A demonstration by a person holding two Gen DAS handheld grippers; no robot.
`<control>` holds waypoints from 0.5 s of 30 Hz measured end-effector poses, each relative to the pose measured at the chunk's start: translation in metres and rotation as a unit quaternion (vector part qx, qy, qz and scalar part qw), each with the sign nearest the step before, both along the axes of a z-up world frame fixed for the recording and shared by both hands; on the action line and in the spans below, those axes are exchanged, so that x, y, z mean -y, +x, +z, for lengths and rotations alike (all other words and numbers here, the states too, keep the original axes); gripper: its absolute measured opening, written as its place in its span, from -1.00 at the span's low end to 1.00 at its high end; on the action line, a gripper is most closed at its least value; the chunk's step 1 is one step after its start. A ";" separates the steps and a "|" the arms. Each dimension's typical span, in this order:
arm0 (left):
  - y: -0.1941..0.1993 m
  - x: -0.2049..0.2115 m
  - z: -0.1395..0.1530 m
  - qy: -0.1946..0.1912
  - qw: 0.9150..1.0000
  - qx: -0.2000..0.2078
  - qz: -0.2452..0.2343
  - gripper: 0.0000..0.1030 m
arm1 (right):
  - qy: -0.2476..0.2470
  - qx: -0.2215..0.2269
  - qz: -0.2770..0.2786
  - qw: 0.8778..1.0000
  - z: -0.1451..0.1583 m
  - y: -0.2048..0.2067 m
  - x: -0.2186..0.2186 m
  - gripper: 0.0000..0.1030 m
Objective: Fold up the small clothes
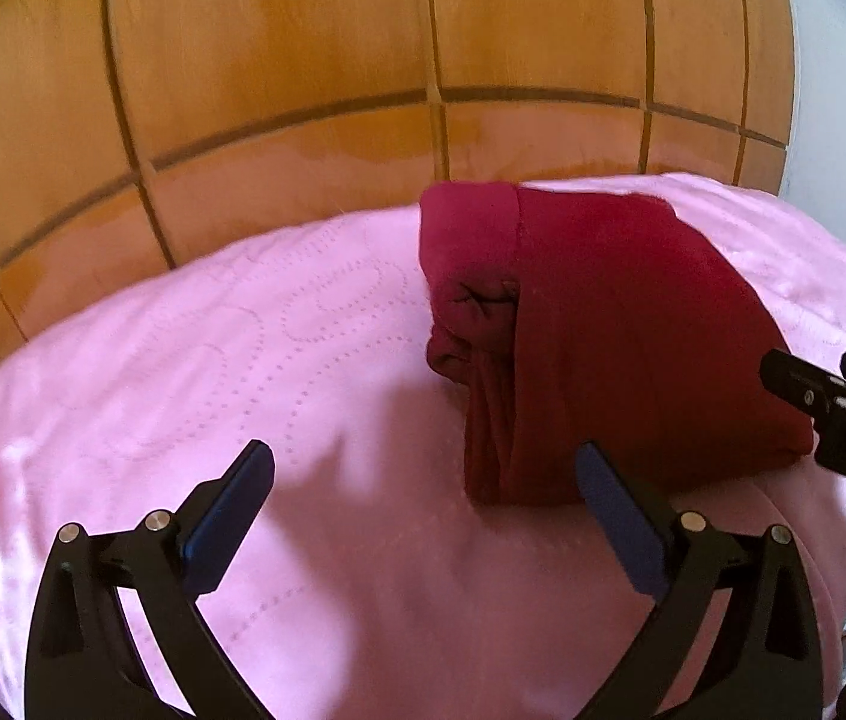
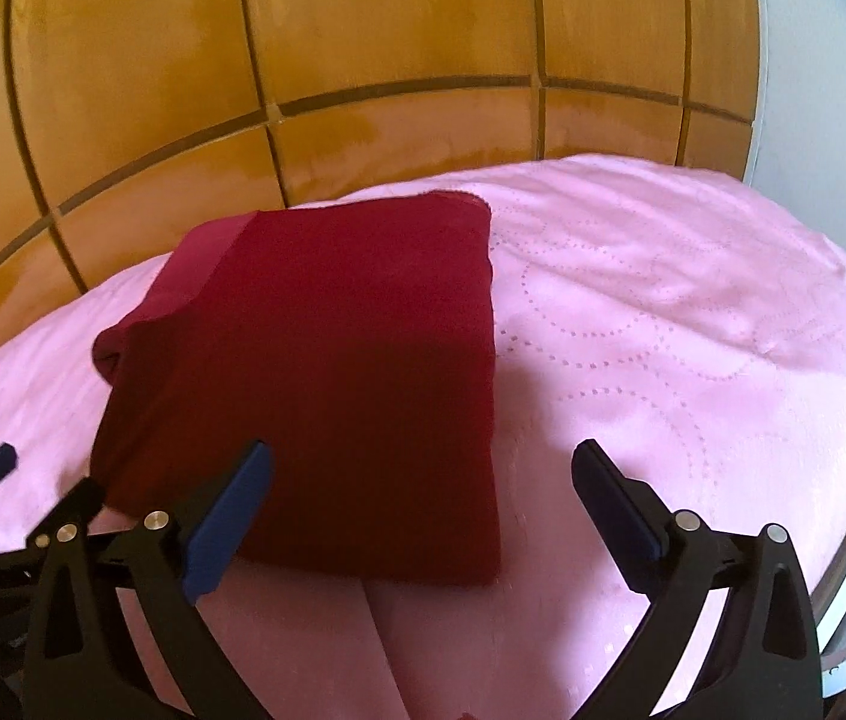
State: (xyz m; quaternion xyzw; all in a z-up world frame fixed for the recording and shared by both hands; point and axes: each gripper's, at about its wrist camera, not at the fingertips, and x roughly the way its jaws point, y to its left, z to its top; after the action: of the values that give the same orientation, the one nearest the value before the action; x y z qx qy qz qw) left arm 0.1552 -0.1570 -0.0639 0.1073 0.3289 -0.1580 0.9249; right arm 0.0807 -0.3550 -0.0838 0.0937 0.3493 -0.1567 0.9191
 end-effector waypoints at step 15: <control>-0.043 -0.024 0.021 -0.008 0.999 0.022 0.033 0.95 | -0.002 0.019 -0.034 0.999 0.006 -0.064 -0.016 0.93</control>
State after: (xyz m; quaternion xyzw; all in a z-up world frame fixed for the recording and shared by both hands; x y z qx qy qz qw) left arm 0.1123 -0.1327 -0.0425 0.0929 0.3102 -0.1274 0.9375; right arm 0.0168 -0.3391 -0.0781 0.1068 0.3284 -0.1871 0.9196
